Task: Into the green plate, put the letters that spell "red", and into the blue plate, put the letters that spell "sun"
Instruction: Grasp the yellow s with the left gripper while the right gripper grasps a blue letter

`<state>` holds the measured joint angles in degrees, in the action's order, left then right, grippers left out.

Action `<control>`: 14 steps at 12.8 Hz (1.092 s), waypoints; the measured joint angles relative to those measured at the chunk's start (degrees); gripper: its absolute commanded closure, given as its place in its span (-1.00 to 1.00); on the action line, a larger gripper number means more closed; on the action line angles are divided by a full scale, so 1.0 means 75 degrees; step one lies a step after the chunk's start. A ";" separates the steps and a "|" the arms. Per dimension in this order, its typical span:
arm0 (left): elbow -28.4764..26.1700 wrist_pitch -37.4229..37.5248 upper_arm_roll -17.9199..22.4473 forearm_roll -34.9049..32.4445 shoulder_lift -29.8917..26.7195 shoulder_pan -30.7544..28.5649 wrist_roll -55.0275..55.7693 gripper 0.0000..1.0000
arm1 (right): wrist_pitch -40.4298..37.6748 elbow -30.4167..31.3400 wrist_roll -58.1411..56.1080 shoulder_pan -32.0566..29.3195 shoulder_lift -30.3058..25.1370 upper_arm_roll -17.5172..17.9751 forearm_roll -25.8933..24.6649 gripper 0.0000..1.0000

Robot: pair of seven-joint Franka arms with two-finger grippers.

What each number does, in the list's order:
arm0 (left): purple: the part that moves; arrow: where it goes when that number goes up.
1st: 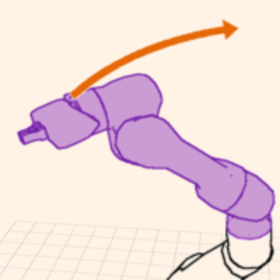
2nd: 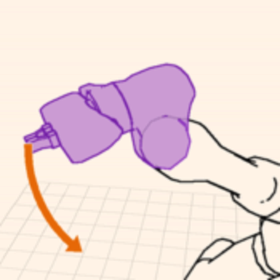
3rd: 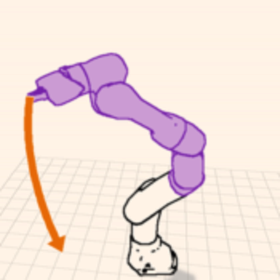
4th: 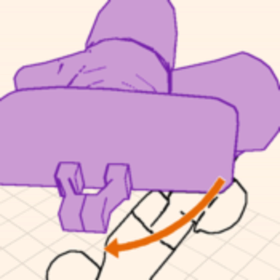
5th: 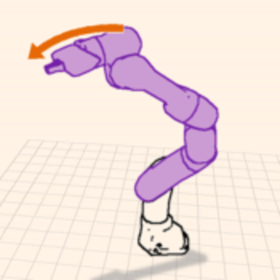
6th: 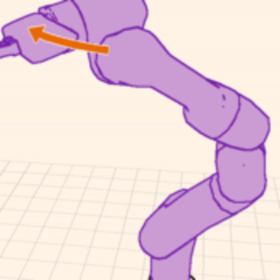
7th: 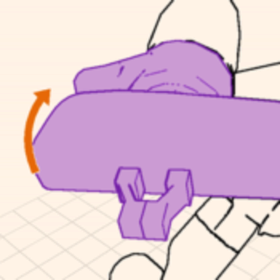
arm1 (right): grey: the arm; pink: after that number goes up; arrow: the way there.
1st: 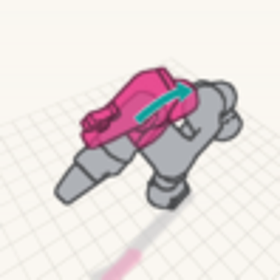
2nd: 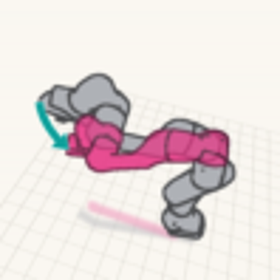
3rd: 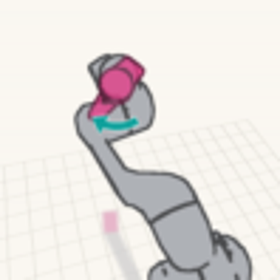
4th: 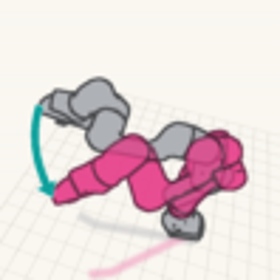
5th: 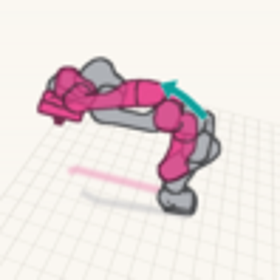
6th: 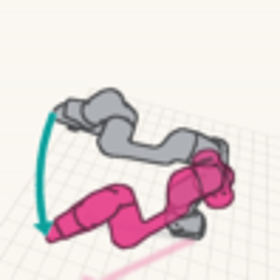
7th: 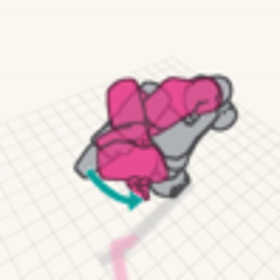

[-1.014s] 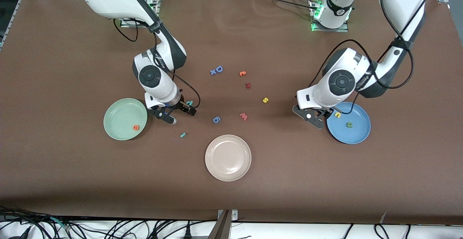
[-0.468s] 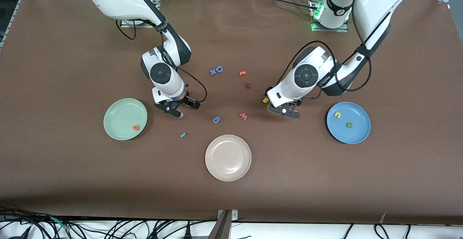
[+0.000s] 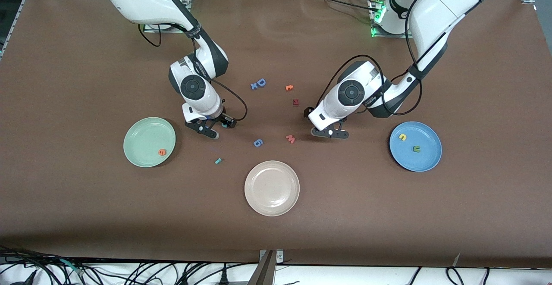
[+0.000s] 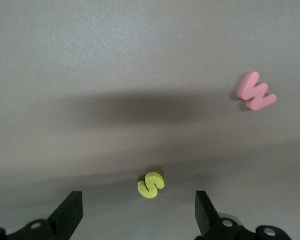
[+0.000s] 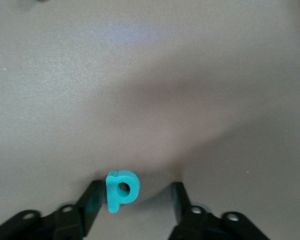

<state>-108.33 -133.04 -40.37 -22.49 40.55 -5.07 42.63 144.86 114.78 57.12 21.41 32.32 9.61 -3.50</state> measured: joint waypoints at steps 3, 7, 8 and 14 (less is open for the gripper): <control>-0.0005 -0.0069 0.0000 -0.0608 0.0222 0.0244 0.0988 -0.70 | -0.0018 -0.0007 0.0001 0.0000 -0.0038 0.0003 -0.0001 0.37; -0.0019 -0.0070 0.0033 -0.0736 0.0262 0.0307 0.1143 -0.29 | -0.0023 -0.0007 0.0005 0.0000 -0.0049 0.0004 -0.0001 0.55; -0.0020 -0.0070 0.0052 -0.0766 0.0265 0.0307 0.1151 -0.29 | -0.0023 -0.0007 0.0005 0.0001 -0.0049 0.0004 -0.0002 0.60; -0.0033 -0.0072 0.0082 -0.0766 0.0328 0.0308 0.1153 -0.04 | -0.0646 -0.0335 0.0003 -0.0020 -0.0044 -0.0013 -0.0008 0.67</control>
<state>-108.58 -133.58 -39.75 -28.24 43.01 -2.76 51.27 140.01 112.27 57.14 21.26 31.99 9.52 -3.56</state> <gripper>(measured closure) 0.361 0.722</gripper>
